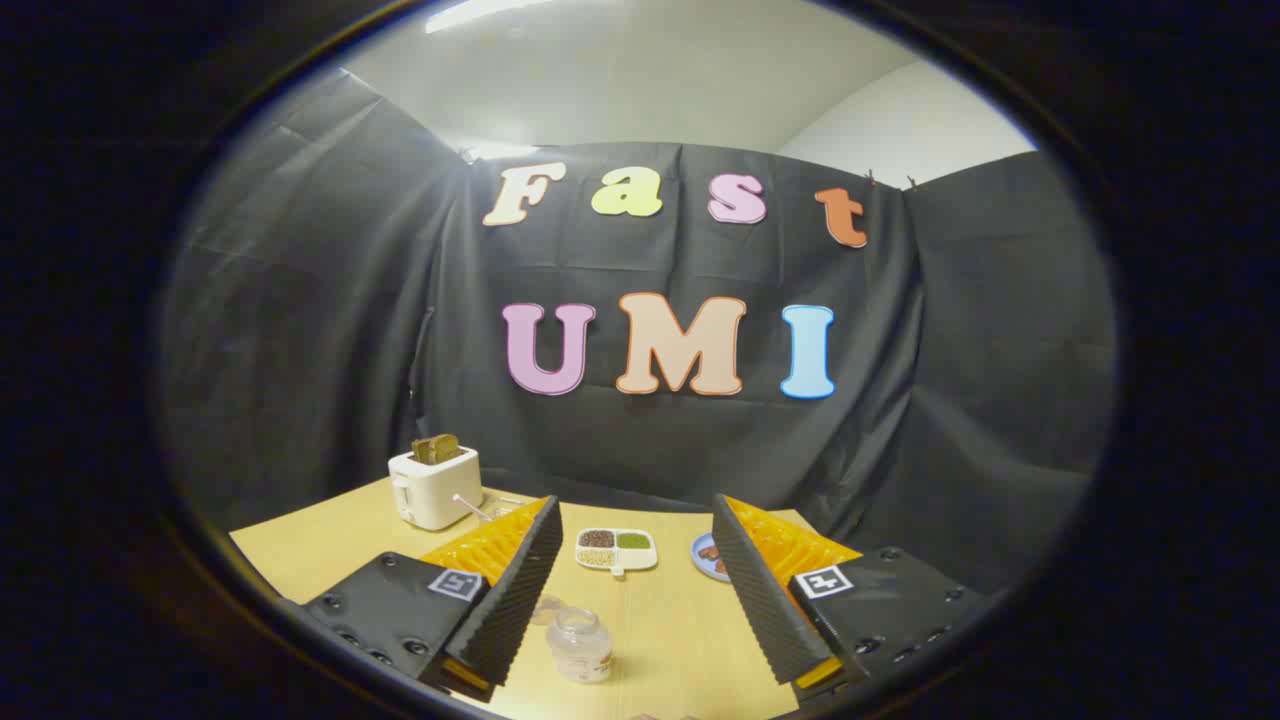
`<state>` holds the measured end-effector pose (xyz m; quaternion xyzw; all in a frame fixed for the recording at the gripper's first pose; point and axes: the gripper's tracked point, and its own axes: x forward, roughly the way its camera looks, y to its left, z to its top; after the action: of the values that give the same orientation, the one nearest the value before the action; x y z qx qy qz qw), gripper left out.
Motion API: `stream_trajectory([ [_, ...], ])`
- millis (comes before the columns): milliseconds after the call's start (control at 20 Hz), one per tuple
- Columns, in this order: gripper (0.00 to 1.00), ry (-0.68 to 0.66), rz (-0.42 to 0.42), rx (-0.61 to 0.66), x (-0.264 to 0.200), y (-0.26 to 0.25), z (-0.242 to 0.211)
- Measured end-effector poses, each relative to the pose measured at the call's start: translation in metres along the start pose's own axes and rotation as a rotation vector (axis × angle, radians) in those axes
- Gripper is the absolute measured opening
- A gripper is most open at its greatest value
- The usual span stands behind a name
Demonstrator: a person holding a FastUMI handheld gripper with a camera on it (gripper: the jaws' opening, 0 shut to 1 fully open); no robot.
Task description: Take the bottle from table, then pour the juice into the cup, finally place the bottle on the coaster
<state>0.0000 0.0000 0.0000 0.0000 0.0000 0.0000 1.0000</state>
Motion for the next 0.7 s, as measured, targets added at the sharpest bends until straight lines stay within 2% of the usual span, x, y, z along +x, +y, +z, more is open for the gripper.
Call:
stream_trajectory([
  [700, 0.97, -0.008, -0.001, 0.003, -0.005, 0.0092, 0.0006],
])
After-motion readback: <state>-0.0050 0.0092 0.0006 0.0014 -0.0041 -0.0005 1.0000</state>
